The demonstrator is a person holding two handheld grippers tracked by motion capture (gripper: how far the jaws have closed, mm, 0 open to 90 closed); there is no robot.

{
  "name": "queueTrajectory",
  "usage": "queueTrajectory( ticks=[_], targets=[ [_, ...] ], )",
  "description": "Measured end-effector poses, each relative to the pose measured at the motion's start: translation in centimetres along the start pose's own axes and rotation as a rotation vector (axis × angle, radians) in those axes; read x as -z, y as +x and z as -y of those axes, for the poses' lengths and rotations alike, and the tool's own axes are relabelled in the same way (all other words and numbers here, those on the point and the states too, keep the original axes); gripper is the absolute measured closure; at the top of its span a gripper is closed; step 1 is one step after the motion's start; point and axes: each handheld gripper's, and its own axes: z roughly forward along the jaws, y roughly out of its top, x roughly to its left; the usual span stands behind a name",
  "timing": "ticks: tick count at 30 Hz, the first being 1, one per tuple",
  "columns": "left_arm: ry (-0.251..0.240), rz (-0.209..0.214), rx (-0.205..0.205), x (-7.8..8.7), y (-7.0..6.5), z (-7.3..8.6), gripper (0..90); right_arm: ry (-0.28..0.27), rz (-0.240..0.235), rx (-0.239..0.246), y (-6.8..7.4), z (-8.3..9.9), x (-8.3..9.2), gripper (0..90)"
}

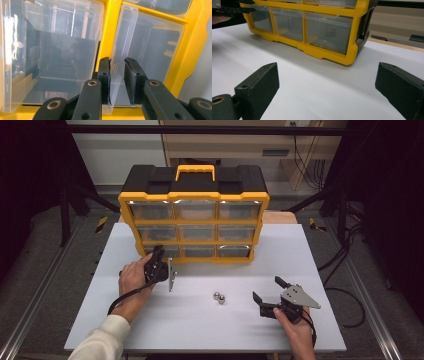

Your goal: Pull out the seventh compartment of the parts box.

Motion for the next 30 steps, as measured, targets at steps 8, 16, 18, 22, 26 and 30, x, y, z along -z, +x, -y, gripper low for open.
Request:
queueTrajectory(
  ticks=[8,16,18,22,26,30],
  targets=[
    [-0.01,-0.007,-0.005,0.3,-0.3,0.0,74.6,0.004,0.002,0.001,0.0,0.0,0.1,5.5],
    [-0.014,-0.009,-0.005,0.7,-0.4,0.0,74.5,0.004,0.002,0.002,0.0,0.0,0.1,5.5],
    [-0.016,-0.01,-0.005,0.8,-0.5,0.0,74.5,0.004,0.001,0.001,0.0,0.0,0.1,5.5],
    [-0.022,-0.015,-0.005,0.9,-0.5,0.1,74.4,0.003,0.002,0.003,0.0,0.0,0.1,5.5],
    [-0.026,-0.019,-0.006,1.0,-0.6,0.1,74.5,0.003,0.003,0.003,0.0,0.0,0.1,5.5],
    [-0.022,-0.016,-0.006,1.1,-0.6,0.1,74.4,0.003,0.003,0.005,0.0,0.0,0.1,5.5]
  ],
)
